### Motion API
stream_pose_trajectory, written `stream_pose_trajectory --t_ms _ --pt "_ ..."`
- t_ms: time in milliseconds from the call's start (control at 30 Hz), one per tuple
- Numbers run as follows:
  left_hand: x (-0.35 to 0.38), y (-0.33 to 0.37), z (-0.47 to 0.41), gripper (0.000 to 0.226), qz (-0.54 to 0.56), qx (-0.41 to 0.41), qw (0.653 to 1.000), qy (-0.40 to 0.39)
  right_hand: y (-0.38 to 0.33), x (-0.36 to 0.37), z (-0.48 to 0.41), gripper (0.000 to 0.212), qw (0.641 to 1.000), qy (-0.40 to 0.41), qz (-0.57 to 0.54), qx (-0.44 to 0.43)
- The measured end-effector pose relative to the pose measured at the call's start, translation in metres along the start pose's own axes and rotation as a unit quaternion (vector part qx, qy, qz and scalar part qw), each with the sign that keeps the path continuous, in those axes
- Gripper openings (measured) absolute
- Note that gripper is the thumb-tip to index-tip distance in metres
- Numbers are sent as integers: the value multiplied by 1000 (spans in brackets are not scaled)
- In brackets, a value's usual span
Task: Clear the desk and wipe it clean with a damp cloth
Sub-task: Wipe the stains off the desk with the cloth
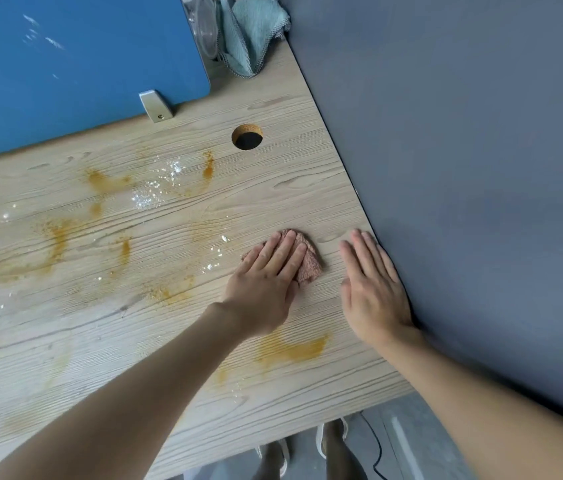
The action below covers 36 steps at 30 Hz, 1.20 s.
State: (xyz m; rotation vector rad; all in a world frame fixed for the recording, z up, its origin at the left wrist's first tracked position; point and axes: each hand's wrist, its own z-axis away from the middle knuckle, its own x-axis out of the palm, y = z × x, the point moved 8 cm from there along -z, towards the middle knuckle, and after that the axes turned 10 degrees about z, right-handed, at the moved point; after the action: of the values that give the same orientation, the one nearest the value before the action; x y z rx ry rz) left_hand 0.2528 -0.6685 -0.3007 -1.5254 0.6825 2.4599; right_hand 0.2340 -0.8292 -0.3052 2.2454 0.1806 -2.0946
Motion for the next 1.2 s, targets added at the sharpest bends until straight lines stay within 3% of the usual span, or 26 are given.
stream_pose_trajectory --t_ms 233,367,600,767,967,1200 --pt "7 6 2 61 0 -12 1000 6 6 -3 59 58 1000 1 20 -14" --pt "21 6 34 71 -17 8 1000 -4 5 -2 57 59 1000 7 24 -8" --pt "18 26 5 62 -5 19 1000 19 6 -3 58 56 999 31 11 -11" --pt "31 20 50 67 -20 42 999 3 5 -3 59 56 999 34 10 -13" --pt "26 40 23 61 -4 24 1000 9 6 -2 58 56 999 37 13 -11" --pt "41 39 60 62 -16 39 999 -8 6 -1 58 56 999 39 11 -10"
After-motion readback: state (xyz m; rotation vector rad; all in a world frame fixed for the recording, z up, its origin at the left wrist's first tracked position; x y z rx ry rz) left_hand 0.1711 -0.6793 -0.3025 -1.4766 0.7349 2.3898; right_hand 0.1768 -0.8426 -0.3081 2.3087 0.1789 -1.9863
